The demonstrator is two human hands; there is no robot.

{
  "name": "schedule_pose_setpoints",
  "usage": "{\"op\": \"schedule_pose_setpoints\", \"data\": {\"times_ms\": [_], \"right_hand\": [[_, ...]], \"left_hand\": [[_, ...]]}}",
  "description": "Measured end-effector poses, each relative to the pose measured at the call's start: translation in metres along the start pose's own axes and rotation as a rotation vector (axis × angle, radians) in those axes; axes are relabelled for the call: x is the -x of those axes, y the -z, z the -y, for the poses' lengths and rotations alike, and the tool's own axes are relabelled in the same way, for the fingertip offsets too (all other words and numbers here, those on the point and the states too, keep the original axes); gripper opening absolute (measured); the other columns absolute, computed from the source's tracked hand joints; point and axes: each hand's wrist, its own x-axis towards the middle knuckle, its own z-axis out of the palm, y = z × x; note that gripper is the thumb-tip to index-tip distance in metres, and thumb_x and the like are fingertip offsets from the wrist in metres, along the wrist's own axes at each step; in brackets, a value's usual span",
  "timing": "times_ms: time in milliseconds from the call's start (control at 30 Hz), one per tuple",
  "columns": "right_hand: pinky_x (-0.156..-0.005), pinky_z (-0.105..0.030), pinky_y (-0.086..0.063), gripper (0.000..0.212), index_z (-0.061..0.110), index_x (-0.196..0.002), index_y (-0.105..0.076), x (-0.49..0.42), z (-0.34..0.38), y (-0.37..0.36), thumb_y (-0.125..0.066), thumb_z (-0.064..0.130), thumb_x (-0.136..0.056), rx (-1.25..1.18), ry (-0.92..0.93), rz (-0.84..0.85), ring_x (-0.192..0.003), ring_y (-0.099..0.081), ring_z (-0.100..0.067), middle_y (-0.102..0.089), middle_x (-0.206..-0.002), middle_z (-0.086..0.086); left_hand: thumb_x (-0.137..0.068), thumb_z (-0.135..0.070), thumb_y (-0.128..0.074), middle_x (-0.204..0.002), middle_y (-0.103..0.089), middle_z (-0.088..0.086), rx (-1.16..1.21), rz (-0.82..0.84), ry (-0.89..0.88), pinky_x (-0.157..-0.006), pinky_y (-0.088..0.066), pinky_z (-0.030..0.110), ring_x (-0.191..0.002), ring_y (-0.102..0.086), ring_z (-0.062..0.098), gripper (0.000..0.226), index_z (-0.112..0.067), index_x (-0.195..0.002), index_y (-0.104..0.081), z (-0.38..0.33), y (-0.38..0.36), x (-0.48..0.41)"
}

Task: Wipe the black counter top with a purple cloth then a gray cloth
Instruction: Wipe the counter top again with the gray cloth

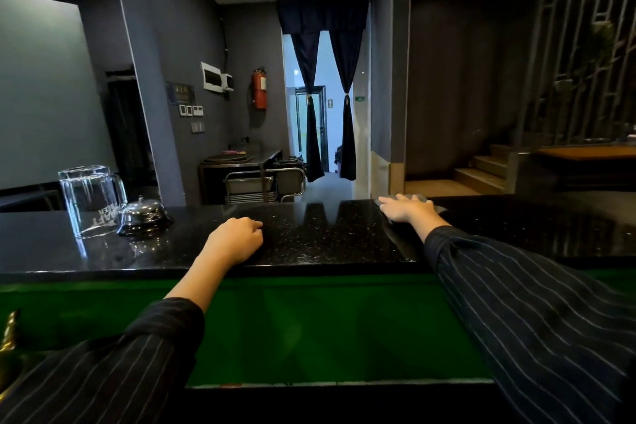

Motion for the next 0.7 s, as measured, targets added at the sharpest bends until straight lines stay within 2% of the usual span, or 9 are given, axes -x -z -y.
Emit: {"op": "schedule_pose_setpoints", "data": {"times_ms": [133,233,367,533,700], "right_hand": [[-0.119,-0.056,-0.003,0.055,0.039,-0.155,-0.013,0.009,0.013,-0.001,-0.018,0.051,-0.101,-0.006,-0.049,-0.018,-0.151,-0.003,-0.035,-0.005,-0.165,-0.001],[-0.118,-0.057,-0.004,0.055,0.038,-0.155,-0.014,0.029,0.041,-0.001,-0.021,0.048,-0.102,0.009,-0.019,-0.018,-0.15,-0.002,-0.039,-0.004,-0.165,-0.004],[-0.115,-0.061,-0.007,0.054,0.038,-0.154,-0.019,0.057,0.098,-0.013,-0.024,0.043,-0.1,0.035,0.137,-0.033,-0.148,-0.007,-0.042,-0.009,-0.164,-0.007],[-0.114,-0.062,-0.004,0.052,0.045,-0.153,-0.015,0.096,0.162,-0.027,-0.021,0.044,-0.101,0.036,0.343,0.009,-0.149,-0.002,-0.041,-0.004,-0.165,-0.005],[-0.114,-0.063,-0.003,0.05,0.053,-0.15,-0.01,0.133,0.161,-0.028,-0.018,0.052,-0.101,0.024,0.434,0.037,-0.15,0.001,-0.039,-0.003,-0.165,-0.001]], "left_hand": [[-0.093,-0.022,-0.034,-0.141,-0.05,0.013,-0.03,0.003,0.013,-0.1,-0.041,0.039,-0.125,-0.049,0.033,0.047,-0.023,-0.139,-0.047,-0.002,0.002,-0.004],[-0.091,-0.023,-0.034,-0.14,-0.051,0.012,-0.034,0.011,0.016,-0.101,-0.043,0.041,-0.123,-0.05,0.034,0.048,-0.023,-0.137,-0.049,0.0,0.003,-0.005],[-0.092,-0.023,-0.035,-0.13,-0.058,0.015,-0.01,-0.035,-0.002,-0.095,-0.047,0.043,-0.115,-0.055,0.035,0.042,-0.018,-0.127,-0.058,-0.009,0.004,0.007],[-0.087,-0.014,-0.04,-0.104,-0.067,0.024,0.174,-0.284,0.015,-0.08,-0.049,0.04,-0.097,-0.061,0.041,0.031,-0.003,-0.099,-0.067,-0.015,0.001,0.038],[-0.083,-0.004,-0.043,-0.098,-0.067,0.027,0.264,-0.274,0.008,-0.074,-0.047,0.039,-0.094,-0.062,0.042,0.026,0.004,-0.094,-0.065,-0.029,-0.003,0.069]]}}
